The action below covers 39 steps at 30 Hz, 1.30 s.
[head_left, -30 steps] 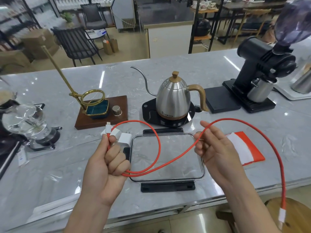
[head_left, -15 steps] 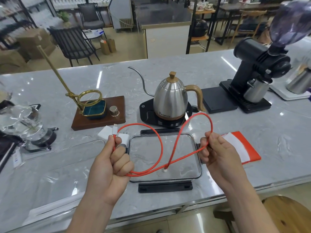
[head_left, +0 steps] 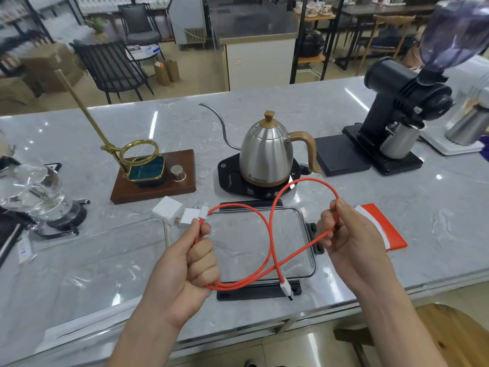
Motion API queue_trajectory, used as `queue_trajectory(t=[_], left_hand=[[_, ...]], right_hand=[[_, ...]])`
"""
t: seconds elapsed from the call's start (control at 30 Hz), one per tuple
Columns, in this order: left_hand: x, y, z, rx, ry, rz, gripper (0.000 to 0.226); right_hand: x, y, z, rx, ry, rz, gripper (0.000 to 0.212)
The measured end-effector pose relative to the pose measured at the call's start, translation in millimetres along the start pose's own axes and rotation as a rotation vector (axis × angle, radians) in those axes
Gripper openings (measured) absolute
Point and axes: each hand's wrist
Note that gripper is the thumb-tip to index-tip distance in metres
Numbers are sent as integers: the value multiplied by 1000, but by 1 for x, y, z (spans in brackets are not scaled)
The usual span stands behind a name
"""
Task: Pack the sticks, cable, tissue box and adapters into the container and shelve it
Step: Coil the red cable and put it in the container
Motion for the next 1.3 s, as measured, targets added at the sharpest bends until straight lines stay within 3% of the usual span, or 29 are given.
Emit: queue_trajectory(t=[0.33,0.77,0.9,1.03,1.1,1.17,1.3], left_hand=[[1,-1,-1,166,159,26,29],[13,2,-17,152,140,77,24],[20,5,-20,116,54,224,43],[39,11,-26,-12,-183,392,21],[49,17,-29,32,-265,577,44],[56,21,-32,26,-255,612,55],[61,22,-33,-5,-266,659,52]], right_hand=[[6,6,8,39,134,-56,22],[27,12,12,84,152,-168,27],[32,12,15,117,146,-215,28],[40,11,17,130,151,-254,30],[44,9,16,129,152,-269,31],[47,8,16,133,157,-292,32],[54,10,17,140,167,-354,31]])
Point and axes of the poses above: each hand's wrist, its own y-axis towards the middle knuckle, its own x-axis out of the back of the hand, z = x × y, and after that the axes turned 7 degrees about z, right-handed
